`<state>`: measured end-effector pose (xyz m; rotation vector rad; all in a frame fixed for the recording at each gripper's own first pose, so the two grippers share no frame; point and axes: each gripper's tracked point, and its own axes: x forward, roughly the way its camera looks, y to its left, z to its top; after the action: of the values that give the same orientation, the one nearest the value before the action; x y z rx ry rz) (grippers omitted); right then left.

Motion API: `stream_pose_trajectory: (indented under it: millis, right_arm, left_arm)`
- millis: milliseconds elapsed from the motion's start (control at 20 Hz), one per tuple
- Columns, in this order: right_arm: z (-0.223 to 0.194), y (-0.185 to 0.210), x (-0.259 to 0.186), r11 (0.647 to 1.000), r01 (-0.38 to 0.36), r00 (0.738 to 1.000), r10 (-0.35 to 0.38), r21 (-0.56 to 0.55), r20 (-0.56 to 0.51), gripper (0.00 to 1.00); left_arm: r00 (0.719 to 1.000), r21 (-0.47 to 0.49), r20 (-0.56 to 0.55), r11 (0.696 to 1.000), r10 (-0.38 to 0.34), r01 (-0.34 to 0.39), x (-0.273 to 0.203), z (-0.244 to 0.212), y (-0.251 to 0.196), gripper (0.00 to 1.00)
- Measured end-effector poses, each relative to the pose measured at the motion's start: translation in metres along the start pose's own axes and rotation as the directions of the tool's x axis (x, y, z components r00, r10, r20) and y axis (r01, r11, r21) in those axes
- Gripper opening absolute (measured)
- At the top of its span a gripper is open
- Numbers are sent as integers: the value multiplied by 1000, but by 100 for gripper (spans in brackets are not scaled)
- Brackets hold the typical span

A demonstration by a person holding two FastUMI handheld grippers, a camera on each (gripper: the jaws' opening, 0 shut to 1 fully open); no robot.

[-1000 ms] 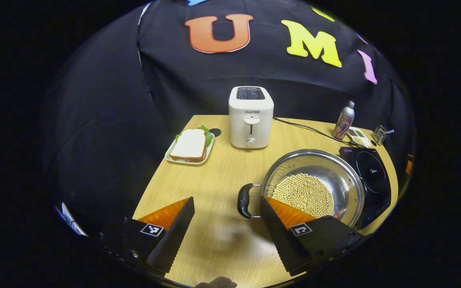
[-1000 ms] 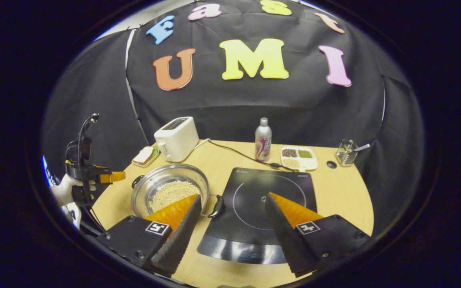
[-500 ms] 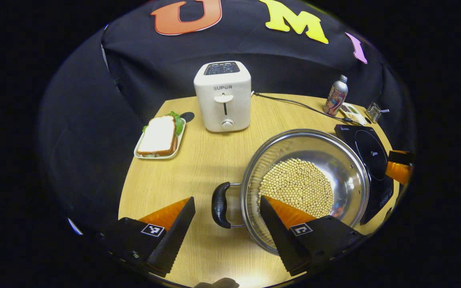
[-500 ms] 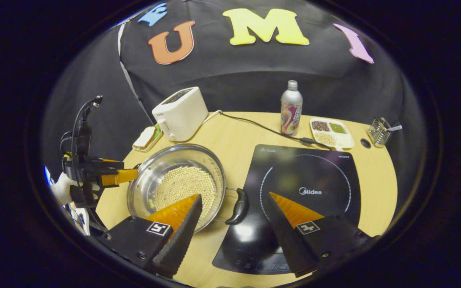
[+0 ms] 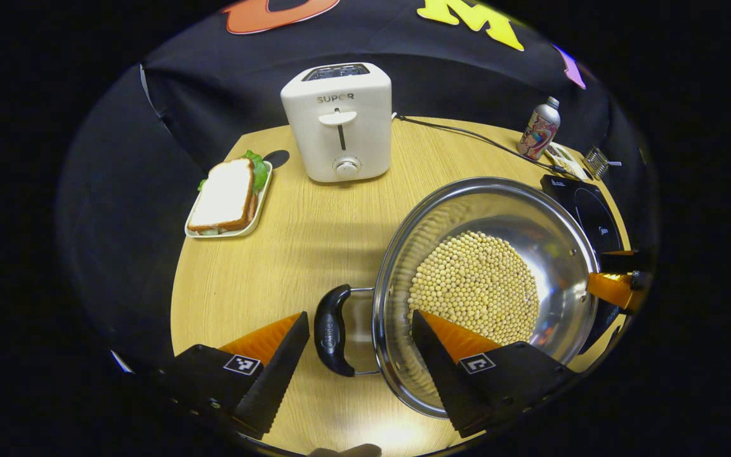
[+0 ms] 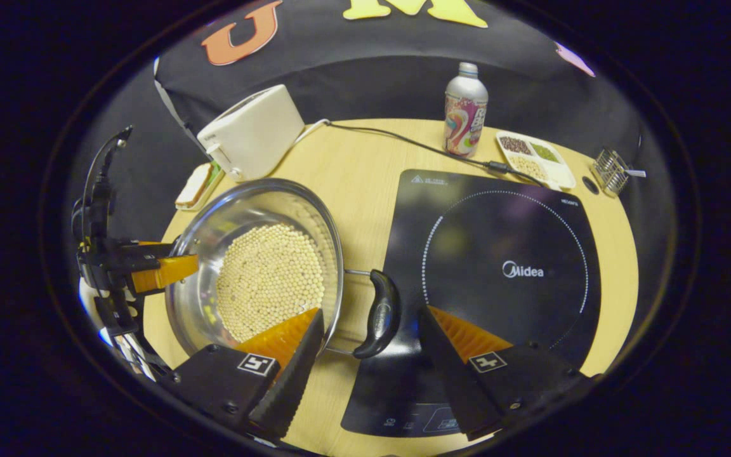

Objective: First push the handle of the pot to place it horizontally, then grasp the pot with both hands and set it on the induction cooktop.

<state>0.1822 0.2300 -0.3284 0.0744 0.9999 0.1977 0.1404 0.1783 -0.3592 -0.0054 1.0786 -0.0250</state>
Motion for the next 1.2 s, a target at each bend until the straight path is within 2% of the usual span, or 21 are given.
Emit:
stream_pose_trajectory:
  millis: [50, 100, 150, 250, 300, 350, 450, 500, 550, 600, 650, 800, 850, 900, 950, 1000, 1100, 1150, 1200]
  right_arm:
    - [5, 2, 5, 1000, 7, 1000, -7, -18, 3, 96]
    - [3, 3, 7, 999, 17, 1000, -18, -29, -18, 91]
    - [4, 4, 7, 999, 32, 999, -33, -29, -31, 82]
    - [5, 9, 4, 999, 41, 997, -42, -20, -59, 84]
    - [2, 8, 10, 999, 50, 995, -51, -17, -87, 81]
    - [5, 7, 10, 998, 64, 993, -64, -3, -95, 79]
    - [8, 5, 11, 995, 80, 990, -72, 57, -125, 75]
    - [9, 4, 13, 993, 88, 987, -76, 82, -142, 67]
    - [8, 4, 12, 991, 93, 985, -77, 98, -154, 67]
    - [9, 5, 12, 991, 95, 983, -78, 94, -166, 63]
    - [9, 4, 12, 992, 95, 982, -80, 86, -169, 63]
    - [12, 5, 13, 993, 82, 986, -68, 81, -154, 62]
    - [11, 5, 14, 995, 74, 987, -63, 74, -150, 61]
    - [11, 5, 13, 996, 63, 989, -53, 70, -136, 58]
    - [12, 4, 13, 996, 50, 991, -40, 71, -128, 59]
    - [11, 3, 10, 996, 44, 991, -34, 73, -128, 54]
    - [16, 1, 4, 997, 31, 995, -24, 72, -98, 53]
    - [19, 1, 1, 998, 21, 997, -16, 59, -76, 53]
    - [24, 3, -10, 999, 15, 999, -13, 46, -51, 55]
  left_arm:
    - [1000, -3, -11, 1000, -3, 3, 4, -1, -1, 98]
    - [1000, -2, -24, 1000, -1, 1, 8, -1, 0, 98]
    - [999, 0, -33, 1000, 2, -2, 7, -1, 0, 98]
    - [999, 0, -41, 1000, -5, 5, 10, -2, -2, 96]
    - [999, 4, -46, 1000, -3, 3, 11, -2, -3, 92]
    - [998, 5, -56, 1000, -1, 1, 11, -2, -2, 84]
    - [997, 5, -78, 1000, 8, -8, 14, -3, 1, 81]
    - [996, -12, -86, 1000, -7, 6, 15, -3, -1, 76]
    - [995, -29, -98, 1000, -11, 8, 14, -3, 0, 75]
    - [994, -43, -108, 999, -16, 12, 14, -2, 2, 83]
    - [993, -47, -119, 999, -23, 17, 14, -2, 2, 71]
    - [987, -88, -157, 996, -35, 21, 14, -6, 1, 70]
    - [986, -96, -162, 995, -40, 25, 12, -6, 1, 58]
    - [987, -103, -154, 994, -39, 23, 10, -4, 1, 66]
    - [987, -111, -158, 994, -31, 14, 11, -6, 0, 62]
    - [989, -113, -142, 993, -31, 15, 5, -3, 0, 61]
    - [992, -101, -121, 995, -36, 24, -3, 2, 3, 61]
    - [994, -96, -100, 995, -36, 27, -5, 4, 7, 68]
    - [995, -99, -93, 995, -37, 28, -7, 4, 9, 58]
